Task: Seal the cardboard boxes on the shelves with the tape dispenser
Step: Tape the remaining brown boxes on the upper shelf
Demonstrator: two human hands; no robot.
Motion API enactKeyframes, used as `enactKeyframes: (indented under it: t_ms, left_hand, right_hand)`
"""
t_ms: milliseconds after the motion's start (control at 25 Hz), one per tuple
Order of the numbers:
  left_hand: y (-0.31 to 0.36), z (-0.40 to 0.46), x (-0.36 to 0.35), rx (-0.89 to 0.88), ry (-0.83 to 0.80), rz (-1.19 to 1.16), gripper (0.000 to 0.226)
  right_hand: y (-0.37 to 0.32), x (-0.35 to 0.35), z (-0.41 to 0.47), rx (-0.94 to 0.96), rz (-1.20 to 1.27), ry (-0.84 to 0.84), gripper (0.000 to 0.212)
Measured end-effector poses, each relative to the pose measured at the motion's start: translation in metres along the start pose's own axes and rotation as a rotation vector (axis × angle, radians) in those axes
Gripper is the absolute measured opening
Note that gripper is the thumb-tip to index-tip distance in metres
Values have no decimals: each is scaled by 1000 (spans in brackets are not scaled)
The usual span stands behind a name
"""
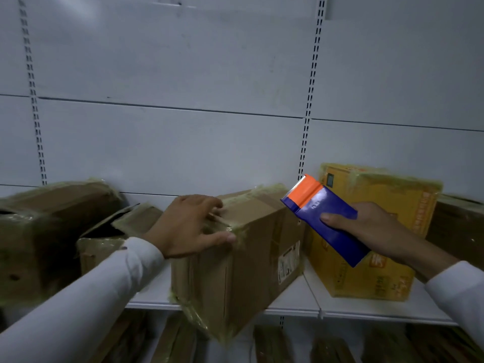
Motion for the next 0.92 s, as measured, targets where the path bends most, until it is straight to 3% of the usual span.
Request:
enactKeyframes:
  t_ms: [160,360,640,920]
  left_hand:
    - [28,-5,-29,74,-52,100,85]
    - [-21,-6,-5,118,-242,-272,66]
    - [-77,2,13,206,-271,-17,58]
    - [-116,-21,25,252,-229,-38,60]
  right_hand:
    - [-10,-7,2,14,16,-22,51]
    - [-9,-5,-3,78,66,-103,45]
    - [-12,-20,-8,98,70,-193,43]
    - [-27,-38,-6,118,80,-243,41]
Point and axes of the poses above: each hand's wrist, its own z-axis towards the middle knuckle, its own x-axis out of the back of the hand, y = z × x, the point moved 3 cm from there along z, towards the middle knuckle, and after that the axes turned 12 degrees about -z, right-handed, at the moved point
